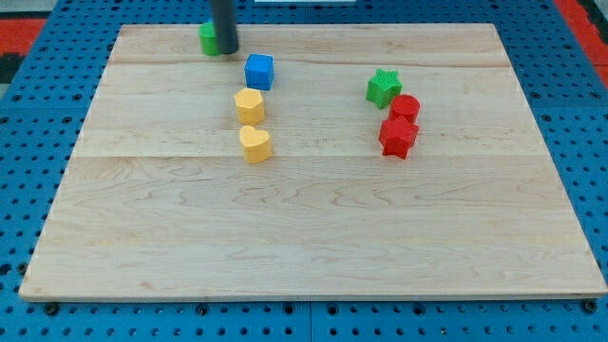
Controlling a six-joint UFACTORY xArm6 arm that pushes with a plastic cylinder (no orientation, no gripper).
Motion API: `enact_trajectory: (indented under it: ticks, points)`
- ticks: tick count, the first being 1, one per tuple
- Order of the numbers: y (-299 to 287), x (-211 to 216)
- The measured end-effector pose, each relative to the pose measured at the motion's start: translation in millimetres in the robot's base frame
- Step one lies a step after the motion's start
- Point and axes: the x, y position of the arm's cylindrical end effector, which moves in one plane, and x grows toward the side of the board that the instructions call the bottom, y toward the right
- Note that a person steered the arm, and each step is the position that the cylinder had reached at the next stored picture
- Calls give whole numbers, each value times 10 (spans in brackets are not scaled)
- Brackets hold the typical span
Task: Move the blue triangle towards top center of the board
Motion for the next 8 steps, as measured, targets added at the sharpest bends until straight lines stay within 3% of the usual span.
enact_trajectory:
  ticks: [1,2,3,4,6,8]
  points:
    - [-208,178]
    - [-1018,104]
    - [-1298,-502]
    - [-1166,-534]
    - [820,-516]
    - [1370,-13]
